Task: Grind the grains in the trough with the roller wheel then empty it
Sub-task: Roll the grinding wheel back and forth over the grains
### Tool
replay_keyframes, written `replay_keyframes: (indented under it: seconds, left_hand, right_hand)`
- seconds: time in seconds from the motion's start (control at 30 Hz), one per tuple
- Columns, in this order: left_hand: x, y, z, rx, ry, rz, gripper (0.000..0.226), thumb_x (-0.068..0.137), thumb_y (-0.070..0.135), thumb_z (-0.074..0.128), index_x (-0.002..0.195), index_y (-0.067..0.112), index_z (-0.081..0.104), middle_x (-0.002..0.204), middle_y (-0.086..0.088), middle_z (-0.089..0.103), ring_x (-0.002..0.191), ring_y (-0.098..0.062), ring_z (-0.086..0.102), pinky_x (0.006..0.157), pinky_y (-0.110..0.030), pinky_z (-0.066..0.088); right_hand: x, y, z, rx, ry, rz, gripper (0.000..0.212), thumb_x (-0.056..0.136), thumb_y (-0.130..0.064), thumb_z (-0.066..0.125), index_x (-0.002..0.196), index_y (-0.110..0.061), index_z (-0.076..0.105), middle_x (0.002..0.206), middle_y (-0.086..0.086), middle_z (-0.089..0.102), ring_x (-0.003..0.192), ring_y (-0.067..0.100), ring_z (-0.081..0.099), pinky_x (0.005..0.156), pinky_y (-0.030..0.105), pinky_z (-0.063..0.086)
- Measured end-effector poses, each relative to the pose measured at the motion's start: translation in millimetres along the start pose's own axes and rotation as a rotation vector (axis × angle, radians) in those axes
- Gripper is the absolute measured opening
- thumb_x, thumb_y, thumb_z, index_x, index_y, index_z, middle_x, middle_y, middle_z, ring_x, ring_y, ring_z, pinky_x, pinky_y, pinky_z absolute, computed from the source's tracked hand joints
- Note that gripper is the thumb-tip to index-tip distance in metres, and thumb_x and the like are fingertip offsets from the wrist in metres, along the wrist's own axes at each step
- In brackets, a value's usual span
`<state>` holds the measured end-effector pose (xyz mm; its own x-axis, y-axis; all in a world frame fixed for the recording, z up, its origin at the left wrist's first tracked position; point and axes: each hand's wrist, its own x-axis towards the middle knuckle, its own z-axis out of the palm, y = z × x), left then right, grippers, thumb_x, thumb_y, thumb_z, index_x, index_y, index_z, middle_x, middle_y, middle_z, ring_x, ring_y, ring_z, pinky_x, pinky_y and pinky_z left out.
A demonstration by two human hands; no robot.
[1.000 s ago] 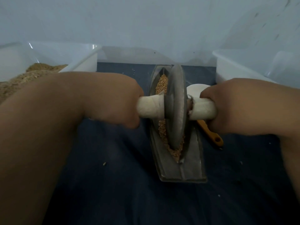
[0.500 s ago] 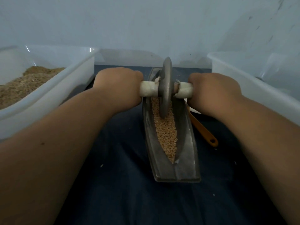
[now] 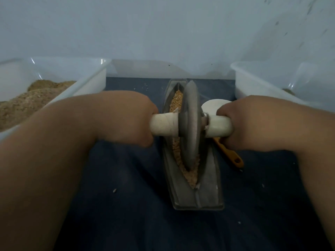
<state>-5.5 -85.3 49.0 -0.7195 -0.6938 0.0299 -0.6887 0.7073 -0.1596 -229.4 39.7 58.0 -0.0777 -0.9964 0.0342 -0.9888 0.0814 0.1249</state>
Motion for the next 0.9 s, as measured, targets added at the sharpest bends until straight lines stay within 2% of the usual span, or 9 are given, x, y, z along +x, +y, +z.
replay_keyframes:
  seconds: [0.1,0.2,0.3,0.43,0.53,0.6,0.67,0.77,0.9]
  left_hand:
    - [12.2,-4.2,8.3,0.039,0.138,-0.033,0.022,0.064,0.052,0.057,0.074,0.032,0.052,0.064,0.011,0.053,0.057,-0.004,0.049,0.054,-0.026,0.044]
    - [29.3,0.0,12.5,0.032,0.298,-0.159,0.016,0.075,0.045,0.058,0.080,0.032,0.050,0.066,0.010,0.046,0.060,-0.014,0.045,0.052,-0.026,0.034]
    - [38.0,4.3,16.6,0.075,0.403,-0.202,0.018,0.080,0.039,0.058,0.074,0.030,0.043,0.064,0.009,0.042,0.052,-0.013,0.037,0.047,-0.023,0.024]
    - [36.2,5.1,17.1,0.092,0.413,-0.175,0.024,0.080,0.039,0.059,0.073,0.030,0.038,0.065,0.009,0.041,0.057,-0.015,0.041,0.048,-0.025,0.026]
    - [23.3,1.7,9.8,0.020,0.236,-0.129,0.026,0.077,0.044,0.061,0.071,0.030,0.041,0.069,0.010,0.047,0.059,-0.011,0.043,0.053,-0.029,0.039]
    - [10.1,-0.8,1.0,-0.046,0.078,-0.052,0.022,0.073,0.048,0.065,0.077,0.029,0.053,0.071,0.009,0.055,0.063,-0.009,0.052,0.061,-0.031,0.050]
    - [-5.1,-1.4,-8.9,-0.100,-0.053,0.025,0.029,0.066,0.054,0.067,0.079,0.029,0.061,0.069,0.007,0.062,0.061,-0.005,0.057,0.059,-0.028,0.051]
    - [-18.4,0.0,-16.0,-0.087,-0.087,0.092,0.040,0.052,0.061,0.057,0.074,0.029,0.063,0.064,0.007,0.064,0.057,-0.004,0.060,0.059,-0.030,0.055]
    - [-15.2,-1.0,-13.7,-0.081,-0.092,0.076,0.035,0.056,0.060,0.060,0.073,0.030,0.060,0.064,0.008,0.062,0.058,-0.004,0.058,0.057,-0.027,0.052]
  right_hand:
    - [22.9,2.5,17.7,-0.004,0.192,0.068,0.014,0.069,-0.032,0.062,0.072,-0.034,0.048,0.062,-0.009,0.052,0.055,0.008,0.049,0.048,0.024,0.037]
    - [48.1,4.5,33.8,-0.101,0.438,0.096,0.014,0.074,-0.027,0.063,0.080,-0.028,0.050,0.064,-0.007,0.045,0.053,0.016,0.044,0.047,0.025,0.027]
    - [62.6,7.5,40.6,-0.123,0.510,0.116,0.016,0.073,-0.026,0.065,0.082,-0.024,0.051,0.064,-0.006,0.040,0.054,0.021,0.040,0.048,0.026,0.021]
    - [60.3,10.4,40.5,-0.070,0.452,0.121,0.019,0.077,-0.024,0.062,0.076,-0.028,0.043,0.065,-0.005,0.046,0.053,0.015,0.042,0.047,0.024,0.024]
    - [48.4,8.1,31.2,-0.046,0.308,0.060,0.019,0.076,-0.030,0.062,0.074,-0.030,0.044,0.066,-0.006,0.052,0.056,0.012,0.048,0.047,0.024,0.032]
    - [34.4,8.0,20.2,-0.011,0.159,0.004,0.014,0.072,-0.035,0.065,0.078,-0.035,0.052,0.066,-0.009,0.056,0.059,0.008,0.053,0.051,0.026,0.041]
    - [17.6,10.7,8.7,0.026,0.033,-0.049,0.017,0.065,-0.041,0.067,0.071,-0.039,0.052,0.061,-0.011,0.057,0.055,0.001,0.053,0.048,0.025,0.040]
    - [-1.3,13.4,0.5,0.013,-0.085,-0.048,0.018,0.056,-0.050,0.064,0.070,-0.042,0.056,0.066,-0.024,0.060,0.052,-0.001,0.055,0.049,0.023,0.047]
    - [4.4,8.3,5.4,-0.018,-0.034,-0.005,0.015,0.061,-0.038,0.067,0.068,-0.037,0.054,0.057,-0.010,0.056,0.055,0.003,0.055,0.052,0.027,0.050]
